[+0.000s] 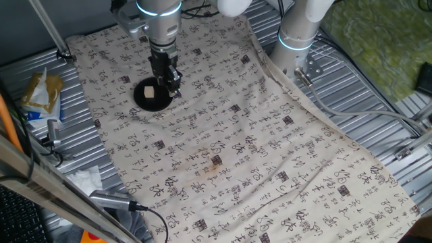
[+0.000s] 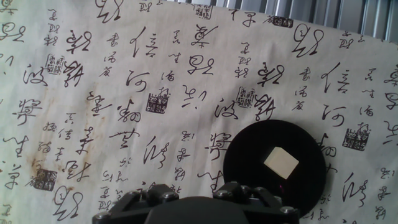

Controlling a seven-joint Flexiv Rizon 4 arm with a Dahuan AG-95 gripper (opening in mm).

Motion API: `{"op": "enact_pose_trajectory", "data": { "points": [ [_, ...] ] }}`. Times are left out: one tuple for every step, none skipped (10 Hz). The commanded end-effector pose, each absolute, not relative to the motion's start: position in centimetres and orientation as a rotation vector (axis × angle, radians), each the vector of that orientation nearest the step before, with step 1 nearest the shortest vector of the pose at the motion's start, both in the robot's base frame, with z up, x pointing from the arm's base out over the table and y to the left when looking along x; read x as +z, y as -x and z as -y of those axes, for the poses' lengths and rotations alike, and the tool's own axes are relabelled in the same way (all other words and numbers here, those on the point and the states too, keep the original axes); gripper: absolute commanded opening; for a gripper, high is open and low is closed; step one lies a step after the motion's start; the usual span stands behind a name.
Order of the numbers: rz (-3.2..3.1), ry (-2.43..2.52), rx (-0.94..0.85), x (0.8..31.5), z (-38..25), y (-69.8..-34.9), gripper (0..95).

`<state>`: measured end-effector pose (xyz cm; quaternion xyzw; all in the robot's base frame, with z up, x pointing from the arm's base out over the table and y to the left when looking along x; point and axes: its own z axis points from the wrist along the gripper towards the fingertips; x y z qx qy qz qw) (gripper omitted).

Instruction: Remove the object from the scale

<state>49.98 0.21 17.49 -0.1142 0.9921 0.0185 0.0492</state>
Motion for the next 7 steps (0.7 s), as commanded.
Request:
{"op": "enact_pose_trajectory", "data": {
  "points": [
    [-3.019,0.355,0.050,17.45,-0.20,-49.98,38.0],
    [-3.017,0.361,0.047,17.45,-0.20,-49.98,38.0],
    [-3.015,0.370,0.044,17.45,-0.20,-49.98,38.0],
    [-3.014,0.371,0.043,17.45,-0.20,-49.98,38.0],
    [-3.014,0.371,0.043,17.45,-0.20,-49.99,38.0],
    [-3.008,0.400,0.031,17.45,-0.20,-50.00,38.0],
    [-3.003,0.431,0.006,17.45,-0.20,-50.00,38.0]
  ]
}}
